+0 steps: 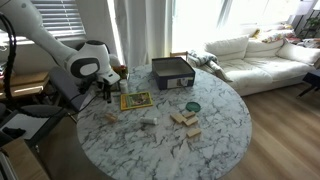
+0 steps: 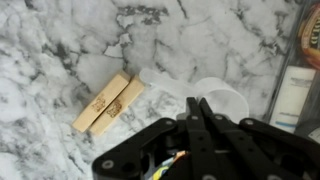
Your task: Pick up the two wooden blocks from the clear measuring cup and put them on the table, pick up the clear measuring cup and put it on the two wooden blocks to the right
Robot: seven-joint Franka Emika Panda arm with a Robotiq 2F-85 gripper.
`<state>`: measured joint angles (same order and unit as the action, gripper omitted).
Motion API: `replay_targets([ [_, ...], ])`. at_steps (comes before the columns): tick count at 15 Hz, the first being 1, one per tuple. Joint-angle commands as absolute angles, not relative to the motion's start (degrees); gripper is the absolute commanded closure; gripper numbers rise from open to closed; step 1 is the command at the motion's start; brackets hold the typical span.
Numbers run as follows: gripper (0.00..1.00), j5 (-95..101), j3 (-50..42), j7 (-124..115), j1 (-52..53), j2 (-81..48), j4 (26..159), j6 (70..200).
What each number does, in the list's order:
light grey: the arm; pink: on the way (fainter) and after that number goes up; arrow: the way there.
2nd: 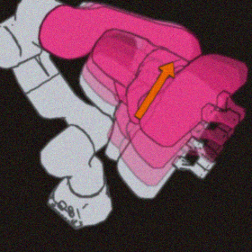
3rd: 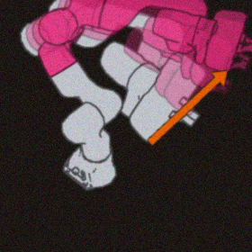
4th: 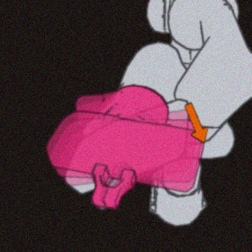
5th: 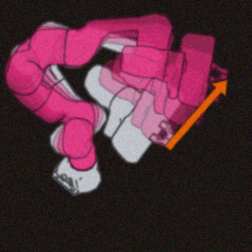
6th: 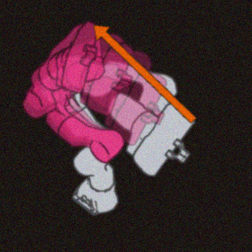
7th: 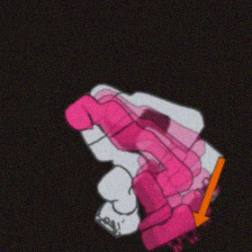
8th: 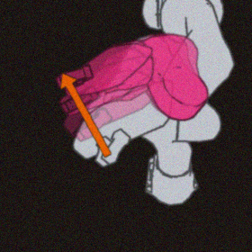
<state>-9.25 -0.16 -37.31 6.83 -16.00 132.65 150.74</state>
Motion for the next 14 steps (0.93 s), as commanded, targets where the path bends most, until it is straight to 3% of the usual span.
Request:
replay_targets([
  [1, 0.99, -9.33, -2.01, -38.81, 5.91, -10.20, 134.66, 146.25],
  [8, 0.99, -6.38, -4.47, -45.82, 2.74, -5.67, 135.70, 134.21],
  [14, 0.99, -6.95, -3.80, -44.60, 1.89, -5.92, 139.01, 137.24],
])
